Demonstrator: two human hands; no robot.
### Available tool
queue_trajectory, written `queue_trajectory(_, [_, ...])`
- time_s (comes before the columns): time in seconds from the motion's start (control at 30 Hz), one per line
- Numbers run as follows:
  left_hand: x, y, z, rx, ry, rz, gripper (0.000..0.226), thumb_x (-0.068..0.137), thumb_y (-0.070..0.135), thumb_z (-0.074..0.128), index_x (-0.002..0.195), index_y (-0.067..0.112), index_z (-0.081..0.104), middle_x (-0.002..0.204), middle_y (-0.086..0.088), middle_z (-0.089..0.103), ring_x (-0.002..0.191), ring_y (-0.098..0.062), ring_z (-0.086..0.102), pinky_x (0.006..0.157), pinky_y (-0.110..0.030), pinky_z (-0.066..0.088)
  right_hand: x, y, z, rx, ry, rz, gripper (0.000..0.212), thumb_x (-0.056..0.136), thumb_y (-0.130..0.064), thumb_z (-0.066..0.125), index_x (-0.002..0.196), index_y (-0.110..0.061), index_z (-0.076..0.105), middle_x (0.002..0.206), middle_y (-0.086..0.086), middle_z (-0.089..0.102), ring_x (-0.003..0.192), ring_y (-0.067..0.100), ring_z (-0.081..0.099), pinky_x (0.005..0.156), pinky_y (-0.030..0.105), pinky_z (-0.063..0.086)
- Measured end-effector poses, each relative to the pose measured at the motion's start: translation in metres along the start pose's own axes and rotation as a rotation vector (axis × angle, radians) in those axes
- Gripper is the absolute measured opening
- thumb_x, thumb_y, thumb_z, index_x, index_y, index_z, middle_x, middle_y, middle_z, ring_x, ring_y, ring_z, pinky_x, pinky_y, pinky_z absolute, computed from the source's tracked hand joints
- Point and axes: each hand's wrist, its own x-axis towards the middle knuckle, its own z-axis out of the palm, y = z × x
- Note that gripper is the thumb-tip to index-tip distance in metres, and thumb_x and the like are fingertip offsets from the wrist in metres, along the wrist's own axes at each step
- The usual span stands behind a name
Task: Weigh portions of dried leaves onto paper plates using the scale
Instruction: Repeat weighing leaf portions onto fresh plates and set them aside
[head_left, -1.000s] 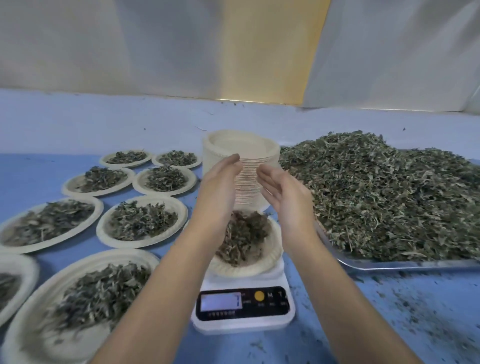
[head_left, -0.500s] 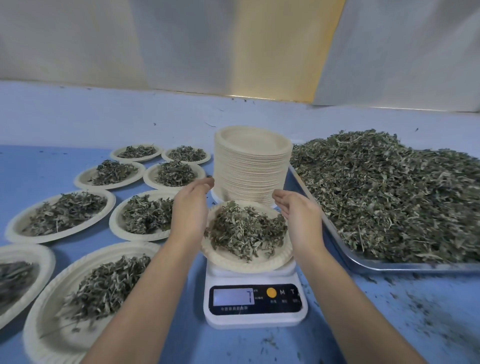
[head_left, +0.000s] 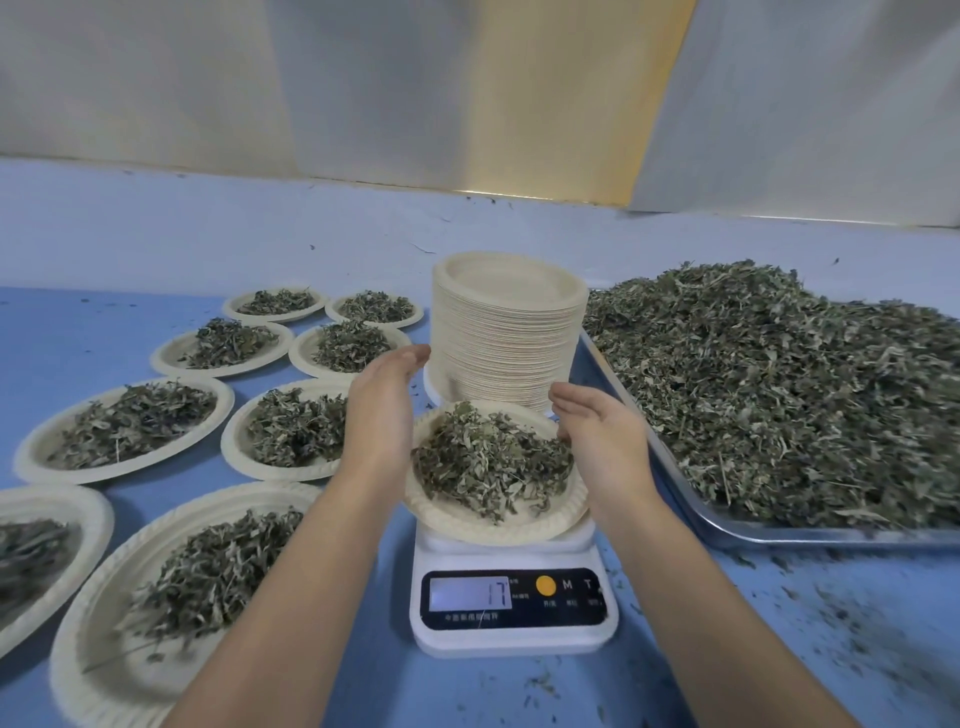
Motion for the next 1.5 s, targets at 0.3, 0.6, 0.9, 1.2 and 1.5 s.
queue_trajectory(0.3, [0.002,-0.007,-0.008,-0.080,0.101,-0.168,0.035,0.094,-0.001,0.038,0.119,0.008,0.060,0.127,-0.005,0.059,0.119,-0.015,0.052,0.092,-0.022,0.043,-0.004,-0.007,0.002,0.011,-0.004,-0.015,0.035,0.090,0.007,0.047,0.103,-0.019,0.066,0.096,-0.013,0.065,0.092,-0.004,0.059,0.077,0.012,0.047])
queue_trajectory(0.6, [0.015,0.018,-0.039,-0.184,-0.010,-0.481,0.038,0.084,-0.015,0.050,0.115,0.003,0.061,0.106,-0.020,0.066,0.065,-0.020,0.065,0.049,-0.028,0.056,-0.014,-0.019,0.026,-0.114,-0.064,-0.140,0.060,0.078,0.023,0.042,0.095,-0.031,0.062,0.105,-0.012,0.065,0.110,0.006,0.057,0.097,0.020,0.042])
queue_trajectory(0.9, [0.052,0.043,-0.100,0.023,-0.030,-0.441,0.044,0.092,-0.008,0.045,0.132,0.008,0.052,0.145,-0.014,0.042,0.129,-0.032,0.046,0.090,-0.038,0.049,-0.006,-0.040,0.094,-0.085,-0.108,-0.121,0.029,0.083,-0.001,0.059,0.097,-0.024,0.067,0.096,-0.009,0.068,0.098,0.009,0.062,0.097,0.034,0.049])
queue_trajectory(1.2, [0.099,0.066,-0.174,-0.242,0.334,-0.279,0.046,0.095,-0.010,0.037,0.138,0.006,0.044,0.134,-0.008,0.048,0.069,-0.011,0.061,0.044,-0.018,0.048,-0.006,-0.066,0.174,0.093,-0.463,0.282,0.011,0.094,-0.018,0.057,0.086,-0.010,0.059,0.076,0.010,0.067,0.057,0.018,0.067,0.053,0.026,0.057])
queue_trajectory(1.5, [0.152,0.065,-0.230,-0.205,0.493,-0.232,0.021,0.095,0.010,0.054,0.112,-0.003,0.055,0.084,-0.010,0.060,0.059,-0.014,0.060,0.057,-0.027,0.052,0.040,-0.063,0.280,0.364,-0.464,0.498,0.003,0.095,-0.001,0.052,0.092,0.000,0.051,0.083,0.014,0.054,0.060,0.017,0.058,0.042,0.018,0.050])
